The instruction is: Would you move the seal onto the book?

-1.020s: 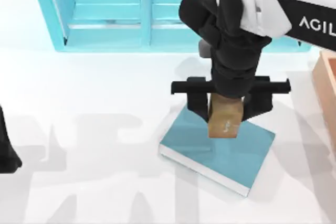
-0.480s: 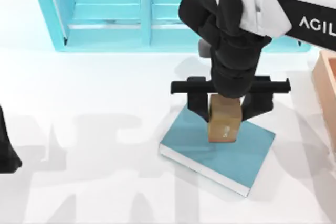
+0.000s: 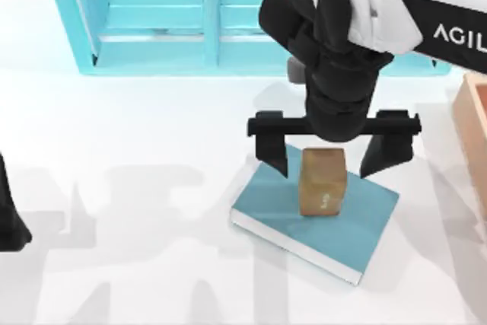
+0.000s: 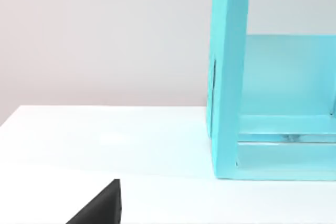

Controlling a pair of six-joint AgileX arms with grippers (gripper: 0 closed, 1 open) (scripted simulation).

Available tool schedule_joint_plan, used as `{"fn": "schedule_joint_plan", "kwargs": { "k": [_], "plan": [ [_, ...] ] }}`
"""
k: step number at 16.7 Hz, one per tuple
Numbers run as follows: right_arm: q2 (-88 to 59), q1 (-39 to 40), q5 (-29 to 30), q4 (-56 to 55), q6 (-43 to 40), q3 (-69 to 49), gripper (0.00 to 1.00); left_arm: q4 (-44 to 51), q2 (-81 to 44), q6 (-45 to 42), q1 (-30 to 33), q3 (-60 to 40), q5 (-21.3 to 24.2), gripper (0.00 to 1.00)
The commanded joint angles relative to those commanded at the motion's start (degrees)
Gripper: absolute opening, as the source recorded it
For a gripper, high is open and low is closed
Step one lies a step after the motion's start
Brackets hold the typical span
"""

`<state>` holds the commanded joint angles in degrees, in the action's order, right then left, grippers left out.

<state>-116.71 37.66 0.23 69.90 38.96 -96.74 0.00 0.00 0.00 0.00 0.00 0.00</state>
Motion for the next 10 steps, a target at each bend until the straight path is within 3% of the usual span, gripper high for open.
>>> {"fn": "schedule_joint_plan", "kwargs": {
  "k": [10],
  "plan": [
    [0.3,0.0,0.0,4.9,-0.1,-4.5,1.0,0.0,0.0,0.0,0.0,0.0,0.0,1.0]
  ]
}}
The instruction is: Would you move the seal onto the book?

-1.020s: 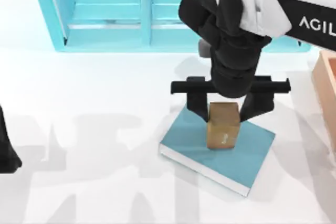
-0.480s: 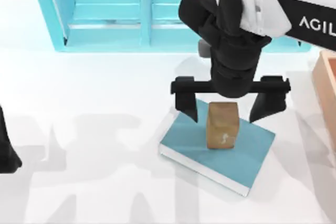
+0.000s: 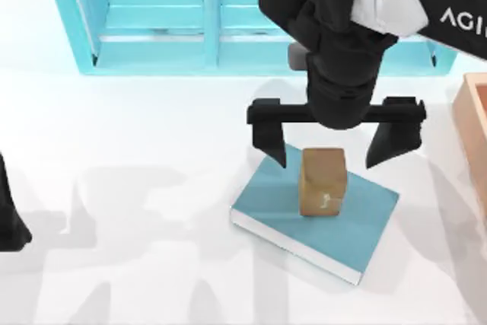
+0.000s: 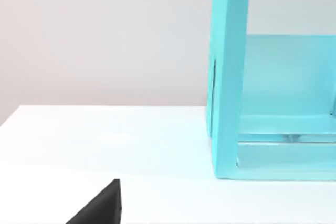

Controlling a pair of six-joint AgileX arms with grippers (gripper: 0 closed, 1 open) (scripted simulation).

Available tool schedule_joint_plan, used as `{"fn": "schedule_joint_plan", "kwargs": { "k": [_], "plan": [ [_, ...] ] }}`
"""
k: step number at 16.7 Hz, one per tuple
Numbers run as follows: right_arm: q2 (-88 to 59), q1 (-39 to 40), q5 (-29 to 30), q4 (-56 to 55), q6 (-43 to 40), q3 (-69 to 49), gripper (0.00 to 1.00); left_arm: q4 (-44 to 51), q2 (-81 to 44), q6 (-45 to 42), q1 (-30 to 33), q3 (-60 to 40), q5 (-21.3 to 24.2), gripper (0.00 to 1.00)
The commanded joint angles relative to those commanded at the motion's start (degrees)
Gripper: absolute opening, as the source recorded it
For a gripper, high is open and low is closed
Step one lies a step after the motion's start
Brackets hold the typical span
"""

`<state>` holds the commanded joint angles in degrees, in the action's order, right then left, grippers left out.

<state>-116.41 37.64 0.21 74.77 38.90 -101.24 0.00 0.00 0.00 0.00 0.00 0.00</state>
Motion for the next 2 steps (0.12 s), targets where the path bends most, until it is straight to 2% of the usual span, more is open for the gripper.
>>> {"fn": "schedule_joint_plan", "kwargs": {
  "k": [2],
  "plan": [
    [0.0,-0.1,0.0,1.7,0.0,-1.7,1.0,0.0,0.0,0.0,0.0,0.0,0.0,1.0]
  ]
}}
